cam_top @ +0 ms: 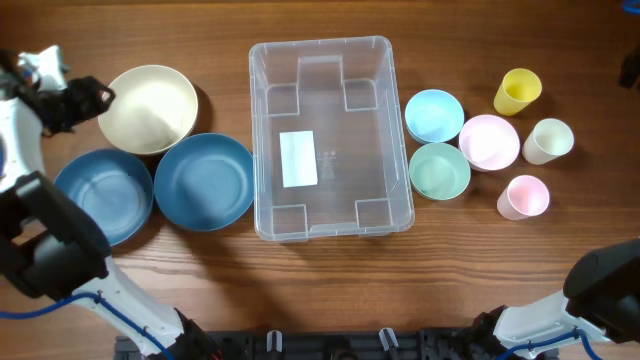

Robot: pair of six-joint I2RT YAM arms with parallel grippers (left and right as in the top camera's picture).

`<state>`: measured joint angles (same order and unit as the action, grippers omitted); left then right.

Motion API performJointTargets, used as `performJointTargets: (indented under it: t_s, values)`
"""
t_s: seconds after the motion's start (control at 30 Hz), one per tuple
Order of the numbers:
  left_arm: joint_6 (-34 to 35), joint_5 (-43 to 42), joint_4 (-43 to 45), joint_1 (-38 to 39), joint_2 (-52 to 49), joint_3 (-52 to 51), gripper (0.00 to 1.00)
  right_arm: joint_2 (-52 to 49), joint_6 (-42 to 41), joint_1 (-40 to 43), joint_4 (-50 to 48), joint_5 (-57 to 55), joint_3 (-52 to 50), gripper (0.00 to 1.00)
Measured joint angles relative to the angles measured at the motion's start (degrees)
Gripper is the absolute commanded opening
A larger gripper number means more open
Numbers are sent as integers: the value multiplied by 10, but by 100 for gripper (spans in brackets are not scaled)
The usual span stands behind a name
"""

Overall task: Pack container
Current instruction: 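Reach the left gripper to the cream bowl's rim and grasp it, then lift the cream bowl with the left gripper and place it in the container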

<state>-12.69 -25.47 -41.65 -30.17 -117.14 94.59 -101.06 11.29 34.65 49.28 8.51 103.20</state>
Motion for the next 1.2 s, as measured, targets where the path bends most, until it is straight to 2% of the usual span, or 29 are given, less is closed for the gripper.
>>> performJointTargets:
  t_s: [0.17,0.63,0.8,0.87,1.07,1.2]
  values:
    - [-12,44,1,24,-20,0,69,0,0,0,0,0,0,100]
    - [21,73,6,-18,-49,0,76,0,0,0,0,0,0,100]
    - [28,73,13,-10,-98,0,54,0,0,0,0,0,0,100]
    - [24,72,23,-8,-113,3,39,0,0,0,-1,0,0,100]
    - [32,73,35,-9,-118,3,4,0,0,0,0,0,0,100]
    - [59,67,57,-7,-118,3,4,0,0,0,0,0,0,100]
